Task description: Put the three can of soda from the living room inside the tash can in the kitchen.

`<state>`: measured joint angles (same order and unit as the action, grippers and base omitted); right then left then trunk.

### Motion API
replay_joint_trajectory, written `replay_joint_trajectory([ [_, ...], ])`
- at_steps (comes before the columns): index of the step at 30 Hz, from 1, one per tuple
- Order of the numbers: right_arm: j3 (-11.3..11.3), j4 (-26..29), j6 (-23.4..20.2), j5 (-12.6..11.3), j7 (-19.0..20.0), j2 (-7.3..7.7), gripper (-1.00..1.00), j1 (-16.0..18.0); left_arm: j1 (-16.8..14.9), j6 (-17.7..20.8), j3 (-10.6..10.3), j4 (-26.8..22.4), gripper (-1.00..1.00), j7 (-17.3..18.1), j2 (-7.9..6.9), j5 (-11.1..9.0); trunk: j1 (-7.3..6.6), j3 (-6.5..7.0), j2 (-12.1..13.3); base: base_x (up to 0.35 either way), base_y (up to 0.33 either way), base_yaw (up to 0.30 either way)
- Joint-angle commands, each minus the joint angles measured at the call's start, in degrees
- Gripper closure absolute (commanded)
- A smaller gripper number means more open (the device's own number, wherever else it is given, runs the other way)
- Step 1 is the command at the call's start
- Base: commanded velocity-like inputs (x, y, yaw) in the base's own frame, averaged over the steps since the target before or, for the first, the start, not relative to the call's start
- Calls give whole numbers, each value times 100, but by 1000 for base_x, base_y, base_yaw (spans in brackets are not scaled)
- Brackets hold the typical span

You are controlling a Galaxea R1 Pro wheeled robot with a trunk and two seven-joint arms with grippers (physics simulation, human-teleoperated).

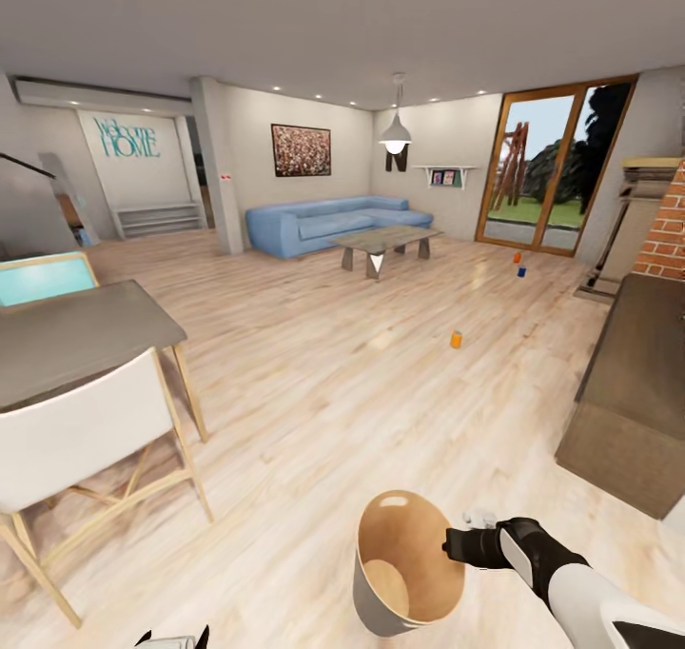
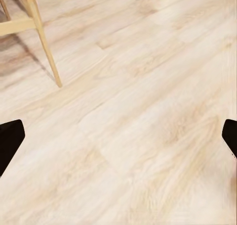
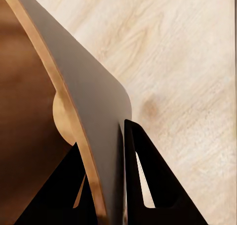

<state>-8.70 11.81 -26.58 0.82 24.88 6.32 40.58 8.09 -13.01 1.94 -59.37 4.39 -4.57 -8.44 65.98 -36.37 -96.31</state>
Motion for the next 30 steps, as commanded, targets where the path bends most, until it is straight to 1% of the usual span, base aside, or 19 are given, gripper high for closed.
replay_joint_trajectory([
  [1, -52, 3, -23, -99, 34, 0, 100, 2, 0, 0, 0, -1, -100, 0, 0, 0, 0, -2, 0, 323, 0, -138],
  [11, -53, 3, -23, -99, 34, 2, 100, 3, 0, 0, 0, -5, -100, 0, 0, 0, 0, -34, 0, 323, 0, -196],
  [30, -53, 2, -23, -94, 11, -15, 100, 3, 0, 0, 0, -5, -100, 0, 0, 0, 0, -43, 0, 324, 0, -239],
])
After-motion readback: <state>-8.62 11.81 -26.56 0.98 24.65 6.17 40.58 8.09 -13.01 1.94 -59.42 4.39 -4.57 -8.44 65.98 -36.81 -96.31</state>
